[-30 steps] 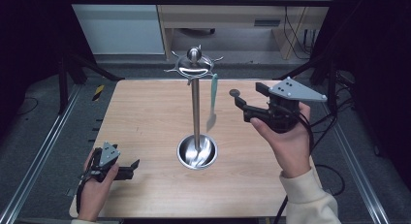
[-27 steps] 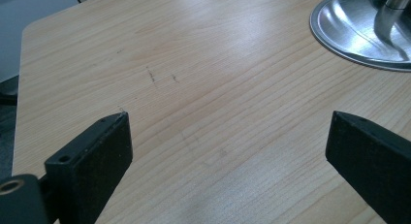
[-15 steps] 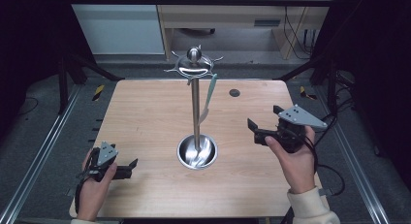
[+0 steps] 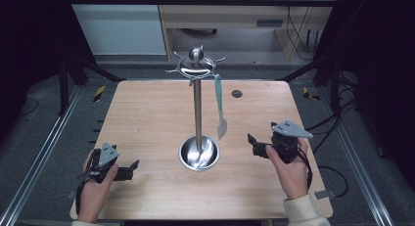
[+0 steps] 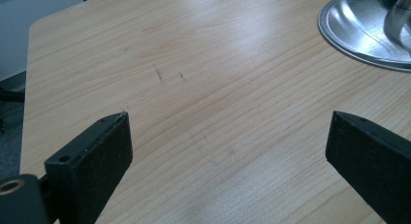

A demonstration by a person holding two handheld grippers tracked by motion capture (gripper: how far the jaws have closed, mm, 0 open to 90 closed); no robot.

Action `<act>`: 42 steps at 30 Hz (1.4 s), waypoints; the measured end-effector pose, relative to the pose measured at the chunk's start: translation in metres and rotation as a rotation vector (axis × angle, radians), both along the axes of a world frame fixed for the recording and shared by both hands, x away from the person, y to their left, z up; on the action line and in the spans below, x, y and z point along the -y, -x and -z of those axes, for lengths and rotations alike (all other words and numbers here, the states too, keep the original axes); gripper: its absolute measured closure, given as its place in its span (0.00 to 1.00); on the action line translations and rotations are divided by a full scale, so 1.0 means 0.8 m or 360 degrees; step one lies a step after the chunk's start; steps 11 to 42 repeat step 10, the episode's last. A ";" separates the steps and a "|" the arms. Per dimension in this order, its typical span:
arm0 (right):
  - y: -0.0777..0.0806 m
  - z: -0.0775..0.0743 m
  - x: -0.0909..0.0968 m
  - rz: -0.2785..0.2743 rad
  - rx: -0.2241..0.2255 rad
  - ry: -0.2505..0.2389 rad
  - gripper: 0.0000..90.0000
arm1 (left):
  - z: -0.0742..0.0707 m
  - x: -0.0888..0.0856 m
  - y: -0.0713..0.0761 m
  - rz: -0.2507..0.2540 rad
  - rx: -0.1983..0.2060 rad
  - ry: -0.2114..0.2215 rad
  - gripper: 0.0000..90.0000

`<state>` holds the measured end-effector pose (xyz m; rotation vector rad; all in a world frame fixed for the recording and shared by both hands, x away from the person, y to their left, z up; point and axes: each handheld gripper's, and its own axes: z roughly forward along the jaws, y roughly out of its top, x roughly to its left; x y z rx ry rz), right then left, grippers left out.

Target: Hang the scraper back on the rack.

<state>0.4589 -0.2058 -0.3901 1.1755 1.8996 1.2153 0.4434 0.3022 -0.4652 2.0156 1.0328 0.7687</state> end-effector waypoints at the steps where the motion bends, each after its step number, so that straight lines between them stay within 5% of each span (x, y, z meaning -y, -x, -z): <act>1: -0.002 0.007 0.000 0.0000 -0.0018 0.0006 0.12 | 0.000 0.000 0.000 0.0001 0.0000 0.0000 0.03; 10: -0.015 0.071 -0.001 0.0004 -0.0171 0.0055 0.15 | -0.001 0.002 -0.003 0.0019 0.0002 -0.0001 0.03; 42: -0.015 0.071 -0.001 0.0004 -0.0171 0.0055 0.15 | -0.001 0.002 -0.003 0.0019 0.0002 -0.0001 0.03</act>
